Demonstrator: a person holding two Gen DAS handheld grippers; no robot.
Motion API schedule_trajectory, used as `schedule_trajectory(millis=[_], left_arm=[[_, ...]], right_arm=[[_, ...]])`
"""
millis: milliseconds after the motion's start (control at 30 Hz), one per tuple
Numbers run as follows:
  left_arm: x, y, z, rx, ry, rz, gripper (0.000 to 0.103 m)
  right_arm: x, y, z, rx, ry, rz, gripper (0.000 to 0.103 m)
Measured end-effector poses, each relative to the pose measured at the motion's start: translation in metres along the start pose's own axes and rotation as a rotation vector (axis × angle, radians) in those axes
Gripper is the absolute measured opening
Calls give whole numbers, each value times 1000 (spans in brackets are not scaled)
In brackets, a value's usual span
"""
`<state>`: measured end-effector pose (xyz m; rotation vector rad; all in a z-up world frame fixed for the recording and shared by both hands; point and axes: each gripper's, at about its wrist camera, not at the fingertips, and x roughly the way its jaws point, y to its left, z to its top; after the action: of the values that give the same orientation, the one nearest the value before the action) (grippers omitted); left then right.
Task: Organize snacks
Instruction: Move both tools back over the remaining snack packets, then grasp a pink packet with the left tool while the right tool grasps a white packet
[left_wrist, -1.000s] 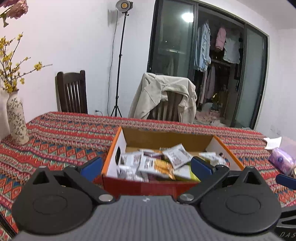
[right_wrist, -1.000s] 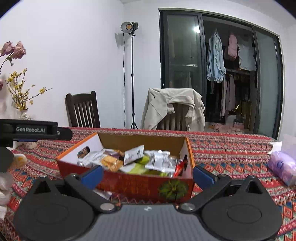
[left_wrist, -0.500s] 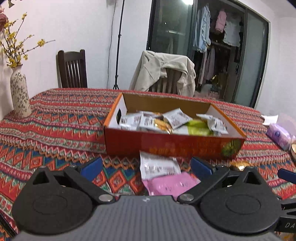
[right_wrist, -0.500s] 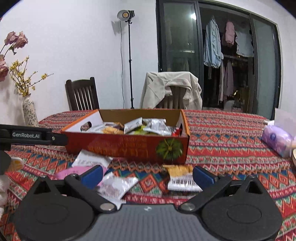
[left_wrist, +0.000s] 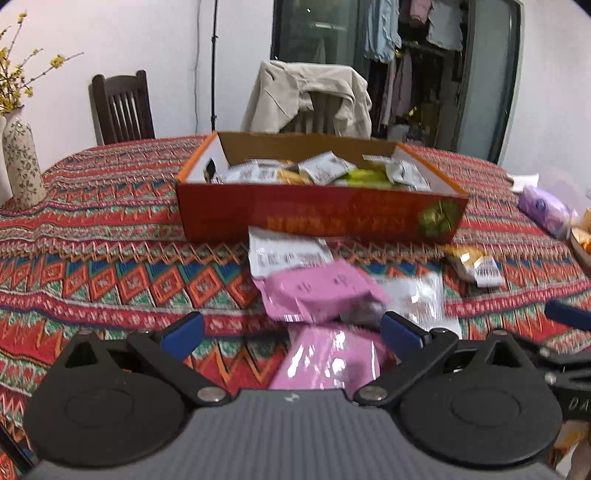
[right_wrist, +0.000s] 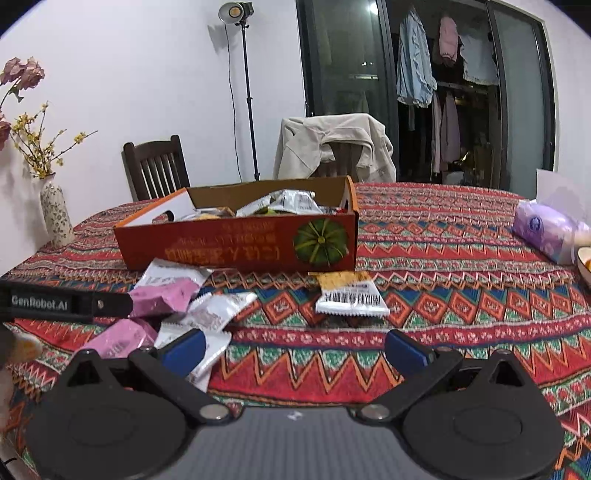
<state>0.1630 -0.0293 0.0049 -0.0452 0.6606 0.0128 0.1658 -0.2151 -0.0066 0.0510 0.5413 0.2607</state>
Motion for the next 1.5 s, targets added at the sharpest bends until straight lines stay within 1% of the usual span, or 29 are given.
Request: schedule_trajectory(millis=[167, 300, 400, 467, 633, 667, 700, 733, 767, 800, 833, 933, 1033, 1200, 1500], left_arm=[[4, -3, -14, 22, 44, 1, 103], [11, -9, -21, 60, 75, -3, 103], [18, -11, -24, 65, 93, 1, 103], [19, -12, -26, 65, 80, 5, 103], [18, -12, -29, 76, 58, -22, 102], [17, -12, -29, 75, 52, -24, 99], [15, -12, -30, 74, 41, -26, 91], [13, -10, -30, 74, 29, -28, 87], [12, -9, -30, 75, 22, -36, 79], [10, -9, -31, 78, 13, -42, 68], [7, -8, -32, 83, 5, -43, 63], [4, -2, -33, 58, -7, -54, 63], [0, 5, -34, 32, -15, -62, 63], [-9, 17, -35, 4, -47, -60, 63], [-28, 42, -32, -57, -116, -46, 63]], right_arm=[[1, -3, -4, 7, 14, 3, 103], [2, -3, -5, 12, 18, 5, 103], [2, -2, -5, 11, 18, 6, 103], [2, -2, -6, 13, 20, 10, 103], [5, 0, -6, 15, 31, 14, 103], [5, 1, -6, 14, 31, 14, 103], [6, 2, -6, 13, 31, 16, 103], [6, 3, -6, 12, 30, 19, 103], [6, 3, -6, 12, 30, 21, 103], [6, 5, -6, 12, 30, 22, 103], [6, 5, -6, 11, 30, 22, 103], [5, 9, -6, 10, 26, 24, 103], [2, 10, -4, 35, 6, 29, 103], [1, 16, 0, 56, -11, 38, 103], [11, 46, -1, 17, 19, 64, 103]])
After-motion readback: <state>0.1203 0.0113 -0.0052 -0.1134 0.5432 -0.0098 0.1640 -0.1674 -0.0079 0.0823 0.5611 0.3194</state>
